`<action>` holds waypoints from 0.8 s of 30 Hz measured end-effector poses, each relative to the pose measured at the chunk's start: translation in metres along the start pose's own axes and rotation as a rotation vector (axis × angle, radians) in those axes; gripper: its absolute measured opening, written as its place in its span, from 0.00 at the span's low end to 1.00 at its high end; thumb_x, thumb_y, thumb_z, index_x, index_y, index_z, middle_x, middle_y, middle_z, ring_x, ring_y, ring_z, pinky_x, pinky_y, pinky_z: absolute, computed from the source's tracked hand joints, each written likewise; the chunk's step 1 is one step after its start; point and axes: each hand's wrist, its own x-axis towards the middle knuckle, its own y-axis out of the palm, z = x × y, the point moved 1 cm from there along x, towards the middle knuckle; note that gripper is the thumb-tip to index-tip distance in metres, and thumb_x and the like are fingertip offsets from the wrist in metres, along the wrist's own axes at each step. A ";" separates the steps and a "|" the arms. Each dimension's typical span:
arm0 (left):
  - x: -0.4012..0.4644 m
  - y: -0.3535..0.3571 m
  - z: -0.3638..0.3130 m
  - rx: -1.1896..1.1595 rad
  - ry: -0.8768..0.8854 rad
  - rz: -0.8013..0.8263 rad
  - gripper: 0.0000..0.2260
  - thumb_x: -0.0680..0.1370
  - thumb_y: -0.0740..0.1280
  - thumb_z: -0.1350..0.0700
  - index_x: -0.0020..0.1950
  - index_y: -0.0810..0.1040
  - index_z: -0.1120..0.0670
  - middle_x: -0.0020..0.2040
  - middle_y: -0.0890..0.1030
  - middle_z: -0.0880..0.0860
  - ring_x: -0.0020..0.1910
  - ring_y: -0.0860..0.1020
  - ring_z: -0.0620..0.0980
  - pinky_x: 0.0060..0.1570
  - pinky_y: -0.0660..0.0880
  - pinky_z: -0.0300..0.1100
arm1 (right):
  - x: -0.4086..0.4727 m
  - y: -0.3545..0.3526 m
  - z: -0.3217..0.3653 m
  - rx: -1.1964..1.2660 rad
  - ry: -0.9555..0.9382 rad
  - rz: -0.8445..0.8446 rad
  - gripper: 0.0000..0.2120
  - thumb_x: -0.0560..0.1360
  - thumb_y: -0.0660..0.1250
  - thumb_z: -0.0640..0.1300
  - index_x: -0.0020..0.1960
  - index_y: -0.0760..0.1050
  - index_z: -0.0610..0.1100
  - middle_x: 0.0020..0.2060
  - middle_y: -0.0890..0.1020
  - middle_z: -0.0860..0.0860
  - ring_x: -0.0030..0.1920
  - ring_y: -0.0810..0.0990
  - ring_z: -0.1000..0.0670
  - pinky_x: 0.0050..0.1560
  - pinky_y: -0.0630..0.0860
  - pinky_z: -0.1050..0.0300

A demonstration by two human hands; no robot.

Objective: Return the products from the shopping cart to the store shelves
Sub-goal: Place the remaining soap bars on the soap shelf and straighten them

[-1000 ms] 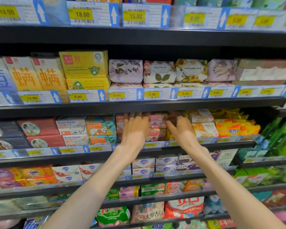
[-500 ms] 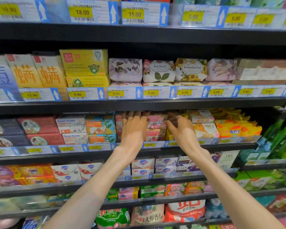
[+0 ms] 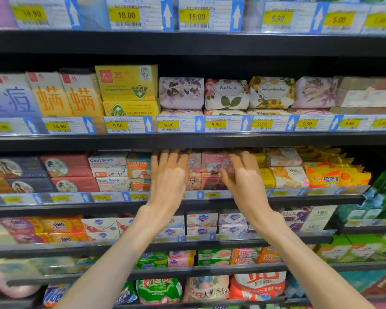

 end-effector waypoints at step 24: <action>0.002 0.005 0.036 0.062 -0.053 -0.023 0.13 0.67 0.79 0.65 0.49 0.84 0.57 0.52 0.84 0.57 0.58 0.77 0.63 0.67 0.66 0.65 | 0.037 0.033 0.044 -0.141 0.014 0.286 0.15 0.81 0.62 0.52 0.60 0.79 0.44 0.62 0.80 0.46 0.64 0.74 0.39 0.61 0.68 0.44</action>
